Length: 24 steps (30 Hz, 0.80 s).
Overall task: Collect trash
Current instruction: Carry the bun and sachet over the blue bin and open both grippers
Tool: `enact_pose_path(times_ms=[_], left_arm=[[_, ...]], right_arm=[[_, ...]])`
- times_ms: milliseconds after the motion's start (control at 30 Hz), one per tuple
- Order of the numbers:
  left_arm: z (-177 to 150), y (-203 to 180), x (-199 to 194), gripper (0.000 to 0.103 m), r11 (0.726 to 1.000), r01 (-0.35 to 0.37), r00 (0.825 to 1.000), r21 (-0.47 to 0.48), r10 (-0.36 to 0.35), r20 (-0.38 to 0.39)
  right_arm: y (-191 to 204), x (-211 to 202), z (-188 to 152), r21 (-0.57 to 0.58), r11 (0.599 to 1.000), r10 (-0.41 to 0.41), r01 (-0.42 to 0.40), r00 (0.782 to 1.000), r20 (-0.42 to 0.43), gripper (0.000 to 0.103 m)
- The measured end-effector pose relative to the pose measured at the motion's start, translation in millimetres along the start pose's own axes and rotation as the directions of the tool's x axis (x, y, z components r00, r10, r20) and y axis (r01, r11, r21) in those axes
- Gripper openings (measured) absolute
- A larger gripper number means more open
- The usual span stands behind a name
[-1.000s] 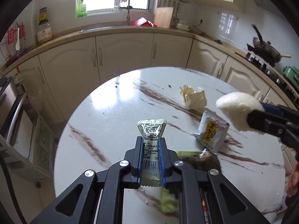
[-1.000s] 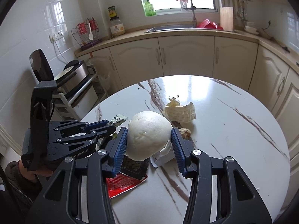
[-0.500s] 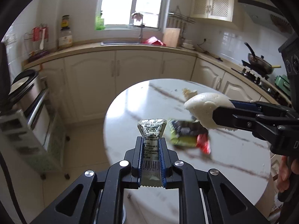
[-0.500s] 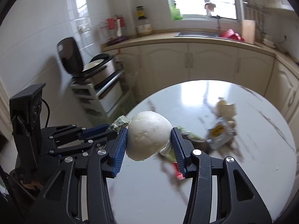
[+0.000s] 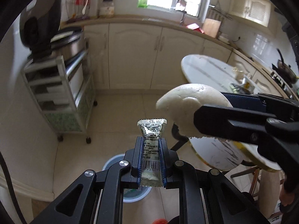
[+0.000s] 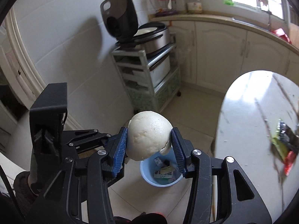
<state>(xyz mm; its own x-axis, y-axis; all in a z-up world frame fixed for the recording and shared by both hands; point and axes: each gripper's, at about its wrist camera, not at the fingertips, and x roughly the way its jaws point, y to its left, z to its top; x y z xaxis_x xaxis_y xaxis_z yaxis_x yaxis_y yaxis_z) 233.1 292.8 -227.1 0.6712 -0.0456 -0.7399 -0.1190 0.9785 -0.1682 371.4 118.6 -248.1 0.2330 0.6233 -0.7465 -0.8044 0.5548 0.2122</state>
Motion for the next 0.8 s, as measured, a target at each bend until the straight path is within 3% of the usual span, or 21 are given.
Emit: enact_pose_path(times_ms=[267,333,367,400,600,800], left_arm=[[-8.8,15.3,5.4,0.02,0.998,-0.034,0.998,-0.054,0.031,-0.047],[-8.6,19.8,3.9,0.036,0.996,-0.04,0.998,-0.076,0.037,-0.051],[-4.6,18.2,5.8,0.049,0.995,-0.047,0.998,-0.085,0.043,-0.055],[-6.0,20.1,3.2,0.054,0.994,-0.057,0.997,-0.092,0.052,-0.053],[19.4,18.4,19.8,0.06,0.989,-0.085,0.996,-0.12,0.08,-0.048],[17.0,26.1,6.5,0.06,0.986,-0.098,0.995,-0.136,0.095,-0.027]], right_arm=[[2.2,47.7,3.0,0.018,1.0,-0.016,0.017,0.998,-0.065,0.045],[1.5,55.7,3.2,0.021,1.0,-0.02,0.022,0.997,-0.074,0.045],[0.9,57.8,2.5,0.021,0.999,-0.023,0.025,0.997,-0.077,0.045],[0.7,60.4,1.9,0.02,0.999,-0.025,0.026,0.996,-0.082,0.045],[-1.5,76.0,4.0,0.027,0.999,-0.035,0.037,0.995,-0.097,0.045],[-0.4,84.1,6.4,0.03,0.999,-0.025,0.027,0.996,-0.083,0.046]])
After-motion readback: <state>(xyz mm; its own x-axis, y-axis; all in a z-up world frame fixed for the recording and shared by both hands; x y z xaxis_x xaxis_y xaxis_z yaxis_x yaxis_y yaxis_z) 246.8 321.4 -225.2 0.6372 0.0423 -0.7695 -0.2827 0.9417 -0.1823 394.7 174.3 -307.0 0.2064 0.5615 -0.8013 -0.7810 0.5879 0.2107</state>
